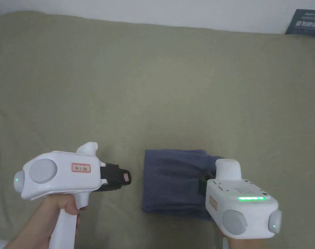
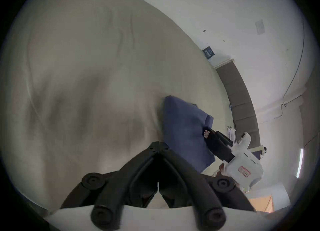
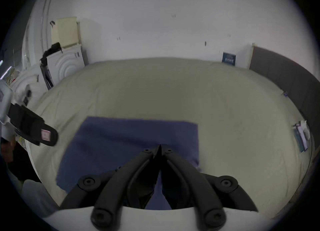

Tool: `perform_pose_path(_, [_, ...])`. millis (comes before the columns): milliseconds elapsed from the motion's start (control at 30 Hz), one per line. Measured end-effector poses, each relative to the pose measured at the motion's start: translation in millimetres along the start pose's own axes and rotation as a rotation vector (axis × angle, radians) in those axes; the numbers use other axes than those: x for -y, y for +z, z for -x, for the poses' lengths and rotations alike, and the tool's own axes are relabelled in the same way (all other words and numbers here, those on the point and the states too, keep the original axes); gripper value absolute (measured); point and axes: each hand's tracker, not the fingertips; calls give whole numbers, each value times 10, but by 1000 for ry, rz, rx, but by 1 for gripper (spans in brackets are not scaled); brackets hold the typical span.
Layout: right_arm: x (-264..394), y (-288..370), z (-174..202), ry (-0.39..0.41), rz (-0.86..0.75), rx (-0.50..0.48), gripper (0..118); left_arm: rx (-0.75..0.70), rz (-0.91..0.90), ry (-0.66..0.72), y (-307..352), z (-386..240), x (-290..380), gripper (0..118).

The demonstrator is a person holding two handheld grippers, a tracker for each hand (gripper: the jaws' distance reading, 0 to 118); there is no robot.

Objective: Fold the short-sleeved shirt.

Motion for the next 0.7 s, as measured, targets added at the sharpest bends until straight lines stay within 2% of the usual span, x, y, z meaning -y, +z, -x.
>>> perform_pose_path(67, [-19, 43, 10, 4, -2, -5, 7, 6, 19, 9, -34, 36, -12, 6])
perform_pose_path(100, [-28, 40, 9, 8, 2, -5, 7, 17, 22, 12, -47, 21, -1, 24])
perform_pose_path(133, [-28, 34, 3, 10, 2, -6, 7, 31, 28, 17, -76, 23, -21, 71])
perform_pose_path(167, [-26, 31, -3, 5, 3, -8, 7, 88, 34, 41, -120, 18, -47, 106])
perform_pose_path(200, [-22, 36, -3, 5, 3, -9, 7, 129, 38, 66, -179, 22, -69, 118])
perform_pose_path(300, [-24, 35, -1, 4, 2, -8, 7, 279, 77, 118, -333, 14, -109, 118])
perform_pose_path(467, [-20, 46, -24, -9, 2, -18, 7, 441, 173, 175, -676, -91, -161, 118])
perform_pose_path(567, [-23, 48, -39, -17, 3, -26, 7, 438, 221, 138, -778, -330, -80, 118])
perform_pose_path(600, [-19, 45, -42, -19, 3, -27, 7, 426, 213, 84, -804, -391, -59, 118])
perform_pose_path(633, [-18, 46, -42, -19, 3, -27, 7, 389, 209, 48, -972, -208, -175, 117])
perform_pose_path(667, [-19, 47, -43, -19, 3, -27, 7, 367, 198, 35, -980, -219, -182, 112])
perform_pose_path(700, [-19, 48, -46, -20, 3, -28, 7, 342, 194, 40, -966, -227, -189, 101])
